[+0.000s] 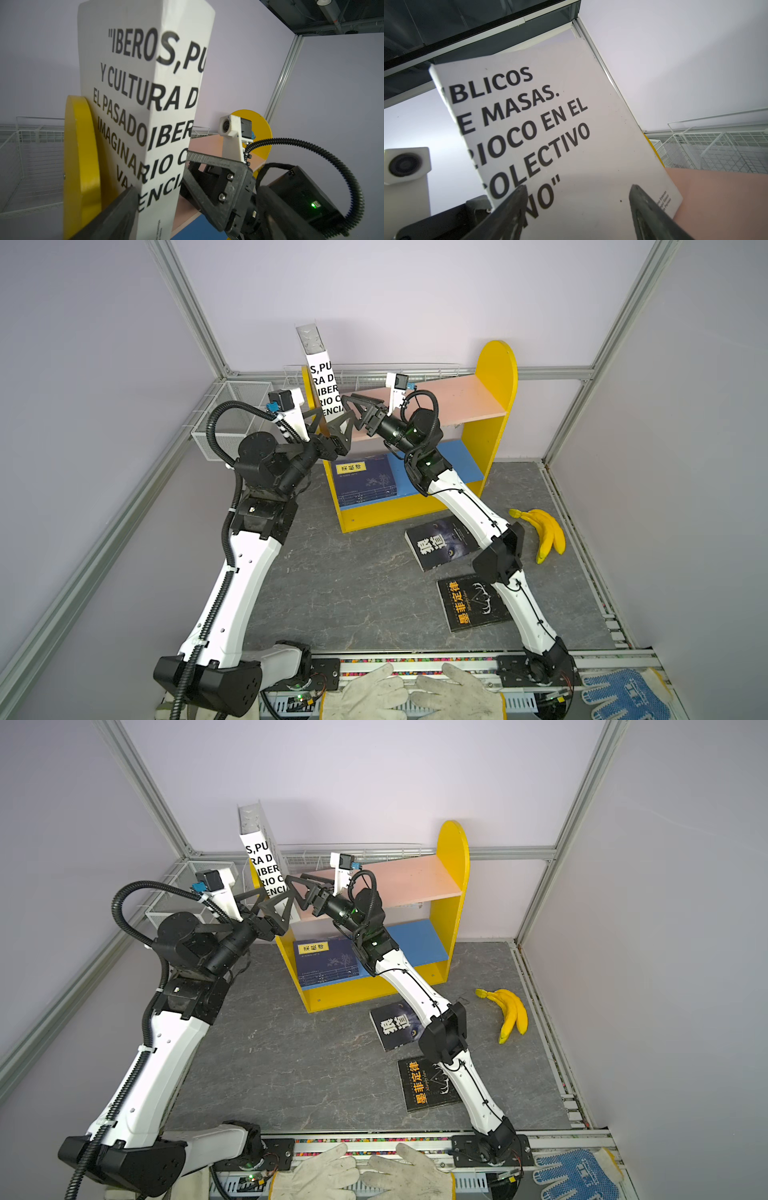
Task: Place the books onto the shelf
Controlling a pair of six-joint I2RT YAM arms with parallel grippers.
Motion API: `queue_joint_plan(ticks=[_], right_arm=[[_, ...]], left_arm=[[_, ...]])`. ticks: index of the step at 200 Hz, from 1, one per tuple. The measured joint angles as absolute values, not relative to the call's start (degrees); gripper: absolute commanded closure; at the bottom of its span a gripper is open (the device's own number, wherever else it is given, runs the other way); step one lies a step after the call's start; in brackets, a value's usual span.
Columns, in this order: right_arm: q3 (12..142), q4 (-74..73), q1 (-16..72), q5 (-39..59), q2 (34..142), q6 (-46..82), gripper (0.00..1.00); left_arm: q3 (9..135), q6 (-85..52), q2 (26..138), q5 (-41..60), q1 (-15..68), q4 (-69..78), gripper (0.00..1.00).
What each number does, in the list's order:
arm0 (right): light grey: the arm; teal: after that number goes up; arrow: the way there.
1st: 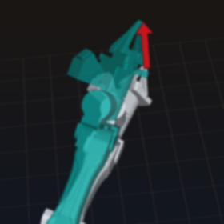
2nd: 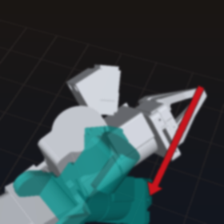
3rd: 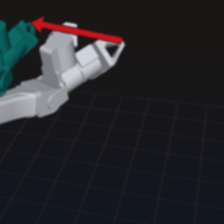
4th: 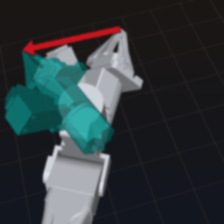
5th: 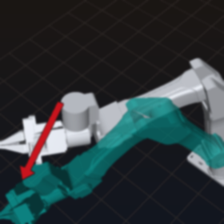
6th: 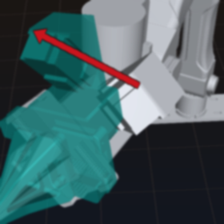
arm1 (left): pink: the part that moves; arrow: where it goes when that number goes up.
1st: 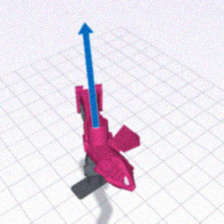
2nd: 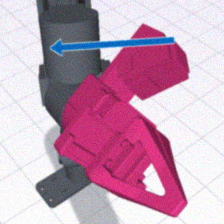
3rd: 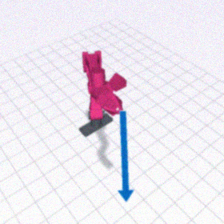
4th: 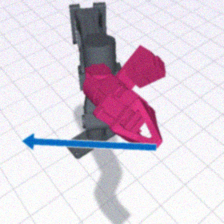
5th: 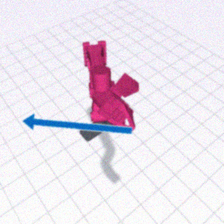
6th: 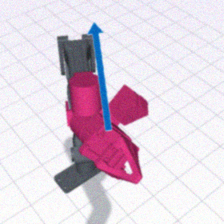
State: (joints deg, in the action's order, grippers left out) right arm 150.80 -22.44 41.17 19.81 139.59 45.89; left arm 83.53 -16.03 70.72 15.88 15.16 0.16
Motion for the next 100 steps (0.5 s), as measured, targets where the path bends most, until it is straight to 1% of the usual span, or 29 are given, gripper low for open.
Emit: queue_joint_plan(ticks=[42,70,81,100], right_arm=[[149.91,-23.53,42.39,20.51,139.39,45.87,0.21],[149.56,-23.66,42.44,20.4,139.24,45.87,0.22],[149.14,-23.64,42.44,20.08,138.98,45.87,0.25],[147.96,-23.2,42.44,19.05,138.15,46.17,0.35]], left_arm=[[82.06,-14.79,69.76,8.1,15.29,-2.55,0.1],[81.97,-12.73,69.73,4.62,15.29,-4.82,0.11],[81.14,-11.88,69.23,3.7,15.29,-5.08,0.11],[78.81,-10.9,67.55,2.92,15.29,-5.58,0.1]])
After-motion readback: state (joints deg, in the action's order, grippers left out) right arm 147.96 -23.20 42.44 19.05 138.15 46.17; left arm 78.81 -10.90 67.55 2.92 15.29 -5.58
